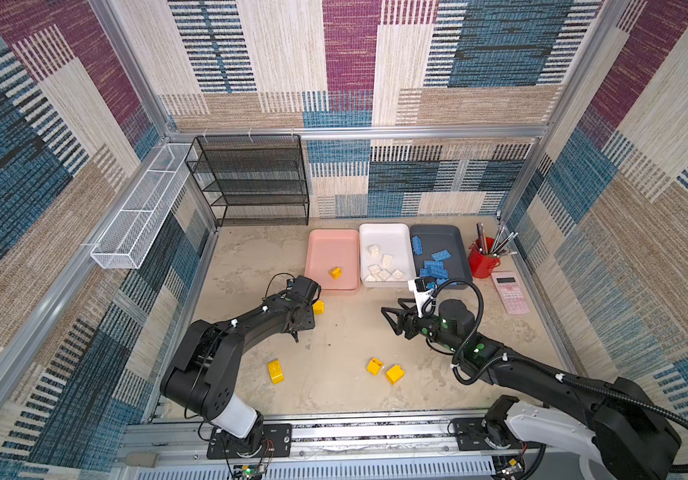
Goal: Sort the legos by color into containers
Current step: 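Withdraw the right gripper while the left gripper grasps a yellow brick, then carry the yellow brick with the left gripper into the pink tray and release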
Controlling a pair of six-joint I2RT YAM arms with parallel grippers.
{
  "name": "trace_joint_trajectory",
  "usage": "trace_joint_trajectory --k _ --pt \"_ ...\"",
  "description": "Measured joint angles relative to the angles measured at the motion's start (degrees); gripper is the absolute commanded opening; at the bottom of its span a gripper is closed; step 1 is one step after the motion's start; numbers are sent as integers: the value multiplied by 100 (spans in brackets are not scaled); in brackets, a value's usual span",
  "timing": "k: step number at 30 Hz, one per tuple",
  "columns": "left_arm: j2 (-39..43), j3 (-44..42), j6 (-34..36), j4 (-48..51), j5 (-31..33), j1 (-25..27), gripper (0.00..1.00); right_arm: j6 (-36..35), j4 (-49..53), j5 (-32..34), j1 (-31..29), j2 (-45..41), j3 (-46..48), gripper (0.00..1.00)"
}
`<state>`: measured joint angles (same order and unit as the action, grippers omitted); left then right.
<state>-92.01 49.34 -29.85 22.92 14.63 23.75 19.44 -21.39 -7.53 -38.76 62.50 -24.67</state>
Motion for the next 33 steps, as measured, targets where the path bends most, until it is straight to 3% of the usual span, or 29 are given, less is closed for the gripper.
trace_joint_trajectory --k 17,25,33 --pt "-667 542 157 -278 11 -328 50 24 -229 4 0 -72 149 72" --pt "-660 538 157 -341 -9 -365 28 24 -295 4 0 17 151 72" --pt "-236 494 153 -61 -188 -374 25 48 -313 4 0 85 153 73"
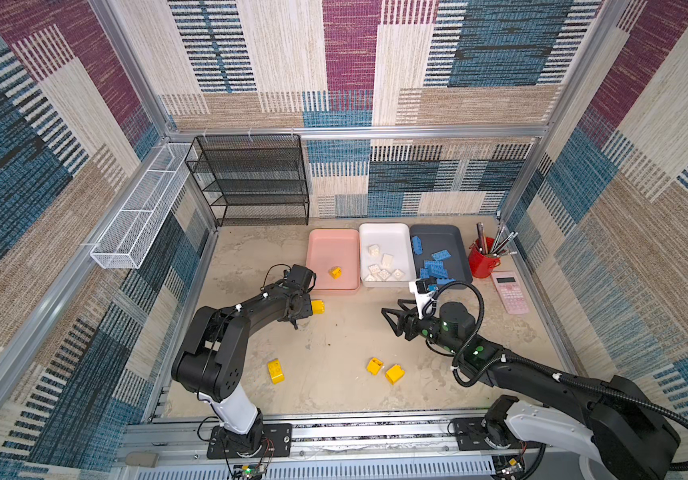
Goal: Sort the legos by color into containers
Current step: 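Carry the yellow brick with the left gripper into the pink tray and release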
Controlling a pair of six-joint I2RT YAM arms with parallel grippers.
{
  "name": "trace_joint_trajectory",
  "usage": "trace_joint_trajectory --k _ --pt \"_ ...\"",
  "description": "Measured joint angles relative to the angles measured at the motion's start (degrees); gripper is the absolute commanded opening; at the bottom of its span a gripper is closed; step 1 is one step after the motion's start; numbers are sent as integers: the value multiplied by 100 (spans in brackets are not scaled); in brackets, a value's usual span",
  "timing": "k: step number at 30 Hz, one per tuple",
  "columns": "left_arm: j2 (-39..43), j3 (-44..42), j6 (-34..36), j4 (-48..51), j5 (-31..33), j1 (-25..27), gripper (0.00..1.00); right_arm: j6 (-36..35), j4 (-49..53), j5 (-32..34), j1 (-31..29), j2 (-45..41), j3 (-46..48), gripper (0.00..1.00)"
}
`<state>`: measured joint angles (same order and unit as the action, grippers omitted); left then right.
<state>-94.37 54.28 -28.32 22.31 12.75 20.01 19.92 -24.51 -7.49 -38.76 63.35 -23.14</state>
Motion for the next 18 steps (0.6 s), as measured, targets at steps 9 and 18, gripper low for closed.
trace_joint_trajectory --k 9,18 --pt "459 780 4 326 -424 31 25 44 -4 -42 0 129 7 74" --pt "-570 2216 160 579 -708 66 26 57 -11 -44 0 157 39 75"
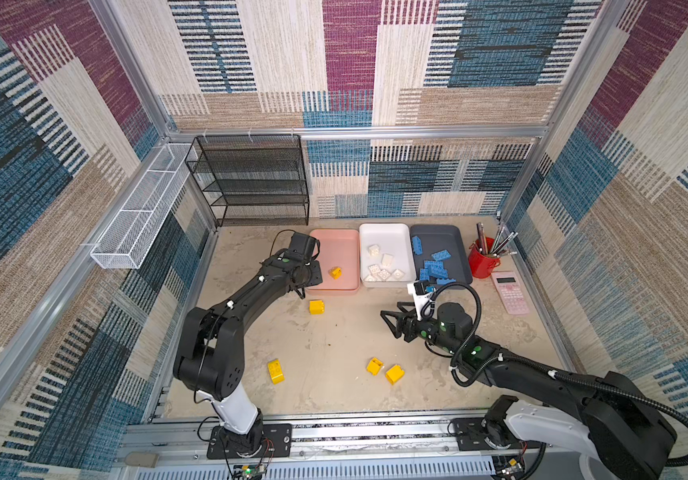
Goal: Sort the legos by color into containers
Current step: 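Carry the yellow brick with the left gripper into the pink tray and release, then withdraw the left gripper while the right gripper reaches to a yellow brick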
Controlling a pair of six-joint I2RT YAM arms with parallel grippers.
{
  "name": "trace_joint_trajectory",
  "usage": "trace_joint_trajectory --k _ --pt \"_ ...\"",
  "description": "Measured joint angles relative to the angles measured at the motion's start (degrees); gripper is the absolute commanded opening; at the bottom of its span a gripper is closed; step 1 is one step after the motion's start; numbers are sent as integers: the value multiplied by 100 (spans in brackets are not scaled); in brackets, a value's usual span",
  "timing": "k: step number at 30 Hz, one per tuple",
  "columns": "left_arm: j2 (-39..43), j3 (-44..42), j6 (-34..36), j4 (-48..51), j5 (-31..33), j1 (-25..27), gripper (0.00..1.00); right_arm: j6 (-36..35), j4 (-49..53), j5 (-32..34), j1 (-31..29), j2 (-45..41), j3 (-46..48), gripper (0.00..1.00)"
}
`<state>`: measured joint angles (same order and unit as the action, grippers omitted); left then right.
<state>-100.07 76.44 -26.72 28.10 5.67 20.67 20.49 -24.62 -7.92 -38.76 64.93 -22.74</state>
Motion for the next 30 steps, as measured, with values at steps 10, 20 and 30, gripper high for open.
trace_joint_trajectory --k 10,20,30 --pt "-1370 1357 140 254 -184 0 28 9 -35 -4 0 122 2 75" --pt "-1891 1978 203 487 -299 2 42 22 -103 -46 0 219 2 79" --pt "-1639 2013 203 575 -299 7 55 15 -98 -48 0 254 -33 89"
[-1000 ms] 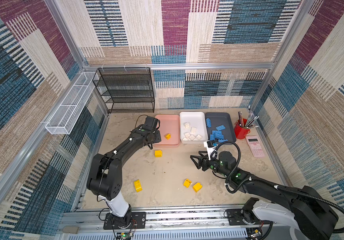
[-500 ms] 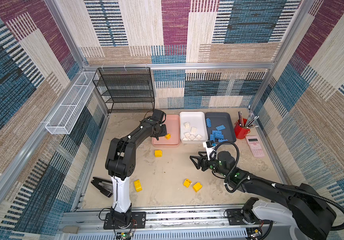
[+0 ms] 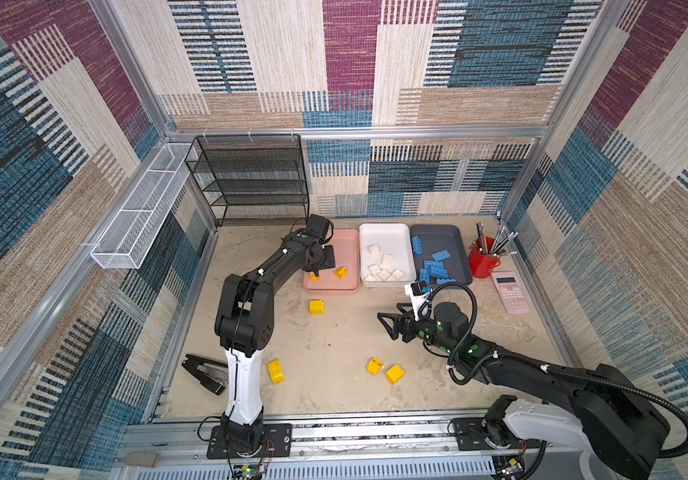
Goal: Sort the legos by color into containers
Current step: 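Withdraw the left gripper while the right gripper reaches to a yellow brick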
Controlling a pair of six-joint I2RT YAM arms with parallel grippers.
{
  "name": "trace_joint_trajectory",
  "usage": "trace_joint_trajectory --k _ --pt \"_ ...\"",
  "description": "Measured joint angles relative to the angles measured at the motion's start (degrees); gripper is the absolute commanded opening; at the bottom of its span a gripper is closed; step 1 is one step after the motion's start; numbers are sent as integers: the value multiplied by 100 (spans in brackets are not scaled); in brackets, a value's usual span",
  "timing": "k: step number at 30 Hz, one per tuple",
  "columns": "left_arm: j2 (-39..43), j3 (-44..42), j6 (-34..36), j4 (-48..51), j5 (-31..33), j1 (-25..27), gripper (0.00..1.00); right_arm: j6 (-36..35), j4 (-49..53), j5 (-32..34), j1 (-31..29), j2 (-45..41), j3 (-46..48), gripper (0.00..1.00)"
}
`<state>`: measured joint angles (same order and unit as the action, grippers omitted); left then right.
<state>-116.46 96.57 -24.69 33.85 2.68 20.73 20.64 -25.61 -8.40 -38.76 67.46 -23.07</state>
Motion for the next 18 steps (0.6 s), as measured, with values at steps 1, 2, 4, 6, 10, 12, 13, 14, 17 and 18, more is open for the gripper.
trace_joint_trajectory --k 1,2,4,6,10,12,13,14,17,18 --pt "109 -28 0 2 0 2 55 -2 46 4 0 0 -39 90" --pt "243 -94 0 -22 0 7 55 -24 116 7 0 -4 -98 90" --pt "568 -286 -2 -31 0 20 54 -68 245 35 -2 -48 -216 91" --pt "990 -584 -11 -85 2 59 54 -107 431 70 -11 -103 -337 91" --pt "1980 -1449 -94 -319 0 201 54 -122 1266 120 -66 -2 -874 90" --pt "2535 -2057 -192 -546 0 291 54 -118 1744 199 -184 70 -1141 90" --pt "2796 -2369 -256 -643 -2 339 54 -114 2013 280 -295 83 -1241 90" --pt "3042 -2671 -313 -730 -4 380 54 -96 2249 315 -407 83 -1309 90" --pt "3707 -3565 -601 -1016 -52 509 54 37 2953 522 -748 17 -1392 89" --pt "3917 -3866 -686 -1113 -66 570 54 116 3209 592 -837 -46 -1386 88"
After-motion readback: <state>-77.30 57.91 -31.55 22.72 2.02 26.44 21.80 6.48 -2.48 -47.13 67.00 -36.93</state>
